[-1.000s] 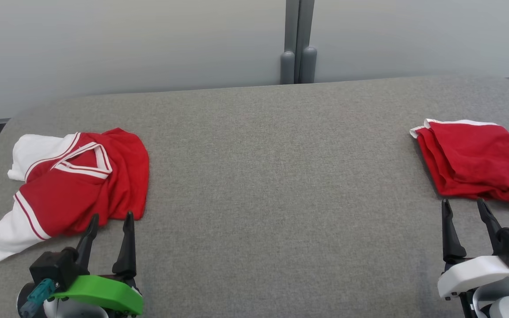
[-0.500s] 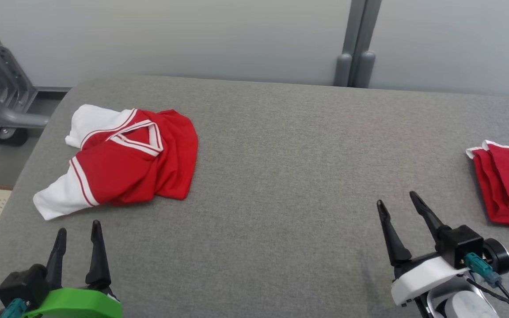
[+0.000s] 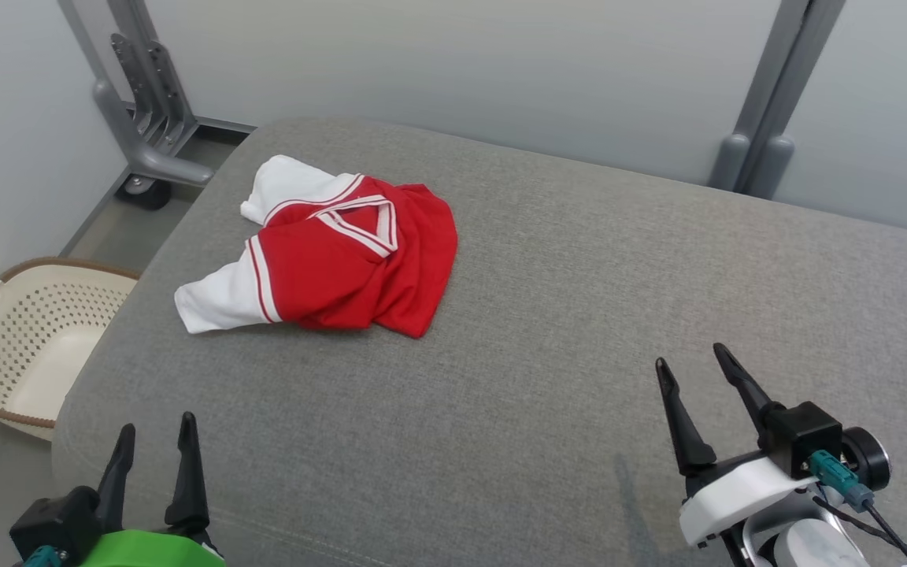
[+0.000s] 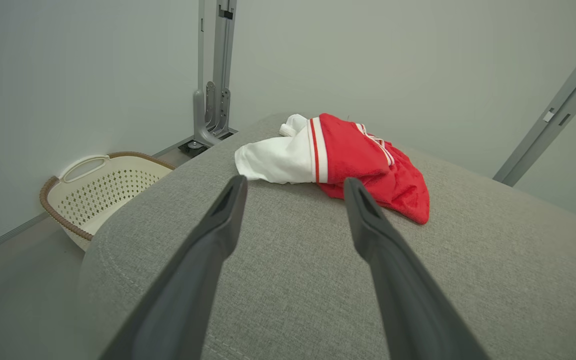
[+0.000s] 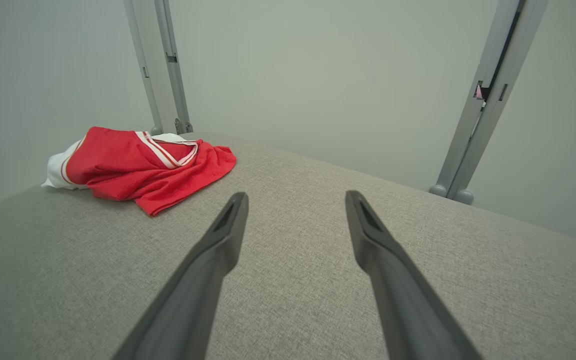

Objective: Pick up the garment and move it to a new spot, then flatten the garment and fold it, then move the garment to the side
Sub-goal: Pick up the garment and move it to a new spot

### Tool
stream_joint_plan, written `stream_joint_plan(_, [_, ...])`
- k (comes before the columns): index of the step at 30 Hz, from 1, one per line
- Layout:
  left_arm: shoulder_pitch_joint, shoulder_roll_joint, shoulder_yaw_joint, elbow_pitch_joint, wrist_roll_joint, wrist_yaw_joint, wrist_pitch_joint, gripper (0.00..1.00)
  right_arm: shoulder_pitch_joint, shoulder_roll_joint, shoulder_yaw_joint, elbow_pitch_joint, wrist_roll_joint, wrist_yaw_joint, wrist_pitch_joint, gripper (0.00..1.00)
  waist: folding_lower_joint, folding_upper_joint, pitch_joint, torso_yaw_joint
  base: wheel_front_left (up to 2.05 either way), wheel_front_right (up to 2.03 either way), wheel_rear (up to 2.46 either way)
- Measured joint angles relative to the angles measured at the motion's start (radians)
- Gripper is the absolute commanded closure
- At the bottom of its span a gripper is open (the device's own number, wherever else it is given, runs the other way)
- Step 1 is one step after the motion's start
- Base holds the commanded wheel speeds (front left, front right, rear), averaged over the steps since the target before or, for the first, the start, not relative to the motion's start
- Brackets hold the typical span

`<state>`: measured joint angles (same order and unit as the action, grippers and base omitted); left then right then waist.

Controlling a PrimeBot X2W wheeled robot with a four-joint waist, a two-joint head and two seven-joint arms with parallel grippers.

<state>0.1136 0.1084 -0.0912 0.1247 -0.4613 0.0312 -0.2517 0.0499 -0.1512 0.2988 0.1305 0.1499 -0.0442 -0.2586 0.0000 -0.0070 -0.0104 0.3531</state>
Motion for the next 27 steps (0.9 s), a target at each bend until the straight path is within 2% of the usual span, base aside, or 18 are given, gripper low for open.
stream_joint_plan(5, [0.0, 0.003, 0.027, 0.0, -0.001, -0.013, 0.0, 0.0, 0.0, 0.03, 0.027, 0.0, -0.003, 0.004, 0.0, 0.0, 0.0, 0.0, -0.006, 0.048, 0.0, 0.0, 0.0])
stream_joint_plan(12, [-0.035, 0.003, 0.022, -0.001, -0.031, -0.04, 0.005, 0.0, -0.001, 0.025, 0.027, -0.008, -0.03, 0.0, 0.0, 0.0, 0.0, 0.0, 0.033, 0.046, 0.0, 0.0, 0.0])
stream_joint_plan(16, [-0.132, -0.012, 0.013, 0.003, -0.112, -0.059, 0.078, 0.0, -0.004, 0.014, 0.031, -0.012, -0.039, 0.002, 0.0, 0.0, 0.0, 0.0, 0.074, 0.04, 0.0, 0.0, 0.0])
stream_joint_plan(18, [-0.188, -0.013, 0.005, 0.023, -0.12, -0.059, 0.129, 0.0, -0.01, -0.005, 0.045, -0.012, -0.052, 0.016, 0.0, 0.0, 0.0, 0.0, 0.097, 0.036, 0.0, 0.0, 0.0])
stream_joint_plan(20, [-0.21, -0.014, 0.003, 0.031, -0.135, -0.059, 0.15, 0.0, -0.015, -0.016, 0.049, -0.012, -0.06, 0.018, 0.0, 0.0, 0.0, 0.0, 0.109, 0.033, 0.0, 0.0, 0.0])
stream_joint_plan(24, [-0.296, -0.011, -0.021, 0.087, -0.162, -0.064, 0.265, 0.0, -0.04, -0.05, 0.047, -0.023, -0.083, 0.026, 0.006, 0.0, 0.0, 0.0, 0.157, 0.018, 0.0, 0.0, 0.0])
stream_joint_plan(27, [-0.356, 0.016, -0.034, 0.129, -0.147, -0.063, 0.326, 0.0, -0.048, -0.065, 0.043, -0.037, -0.091, 0.026, 0.013, 0.0, 0.0, 0.0, 0.194, 0.002, 0.0, 0.0, 0.0])
